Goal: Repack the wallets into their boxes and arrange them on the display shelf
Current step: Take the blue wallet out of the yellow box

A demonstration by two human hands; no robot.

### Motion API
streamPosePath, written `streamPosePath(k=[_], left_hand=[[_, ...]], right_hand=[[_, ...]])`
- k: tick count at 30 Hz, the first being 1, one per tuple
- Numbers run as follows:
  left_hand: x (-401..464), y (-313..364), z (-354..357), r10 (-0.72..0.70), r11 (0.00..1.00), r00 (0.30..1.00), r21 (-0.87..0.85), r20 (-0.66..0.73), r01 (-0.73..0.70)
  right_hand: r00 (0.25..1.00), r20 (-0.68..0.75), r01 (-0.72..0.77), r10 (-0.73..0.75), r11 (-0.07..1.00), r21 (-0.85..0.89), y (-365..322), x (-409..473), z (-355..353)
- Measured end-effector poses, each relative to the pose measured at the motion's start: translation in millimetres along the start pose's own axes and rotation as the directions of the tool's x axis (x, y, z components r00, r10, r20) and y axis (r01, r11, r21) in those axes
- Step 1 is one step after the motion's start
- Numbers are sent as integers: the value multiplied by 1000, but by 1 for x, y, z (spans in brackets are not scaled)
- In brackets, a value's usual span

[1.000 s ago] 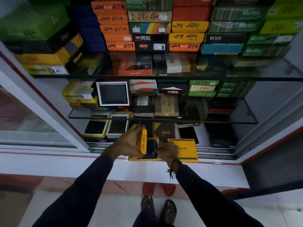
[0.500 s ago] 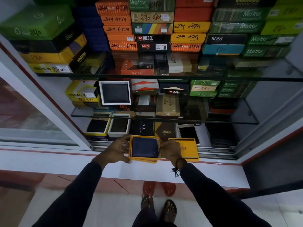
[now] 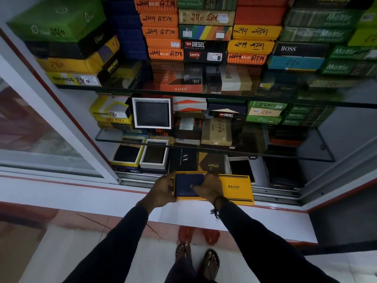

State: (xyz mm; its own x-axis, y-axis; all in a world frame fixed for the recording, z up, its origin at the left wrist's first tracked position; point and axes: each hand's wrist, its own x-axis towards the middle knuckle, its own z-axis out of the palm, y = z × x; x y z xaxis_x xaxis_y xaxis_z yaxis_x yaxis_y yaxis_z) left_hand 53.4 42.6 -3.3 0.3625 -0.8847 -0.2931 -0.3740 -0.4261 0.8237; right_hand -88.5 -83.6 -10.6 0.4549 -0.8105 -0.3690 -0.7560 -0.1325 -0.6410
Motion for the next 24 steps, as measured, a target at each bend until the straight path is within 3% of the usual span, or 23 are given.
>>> streamPosePath(k=[4, 10, 12, 15, 20, 24], left_hand=[[2, 0, 2, 2, 1000, 1000, 4, -17, -2], [4, -13, -5, 3, 995, 999, -103, -43, -8], [3, -8, -10, -18, 976, 999, -219, -51, 6], [2, 5, -17, -11, 953, 999, -302, -33, 0], [-1, 16, -16, 17, 863, 999, -504, 27, -1], [-1, 17, -14, 39, 838, 996, -545, 75, 8]], right_hand=[[987, -73, -118, 141, 959, 258, -16, 0, 1], [989, -66, -87, 135, 873, 480, -14, 11, -14], [984, 34, -158, 175, 763, 627, -10, 9, -32], [943, 303, -320, 136, 619, 718, -4, -1, -61], [915, 401, -372, 40, 465, 803, 12, -13, -76], [896, 444, -399, -20, 404, 823, 24, -19, -73]])
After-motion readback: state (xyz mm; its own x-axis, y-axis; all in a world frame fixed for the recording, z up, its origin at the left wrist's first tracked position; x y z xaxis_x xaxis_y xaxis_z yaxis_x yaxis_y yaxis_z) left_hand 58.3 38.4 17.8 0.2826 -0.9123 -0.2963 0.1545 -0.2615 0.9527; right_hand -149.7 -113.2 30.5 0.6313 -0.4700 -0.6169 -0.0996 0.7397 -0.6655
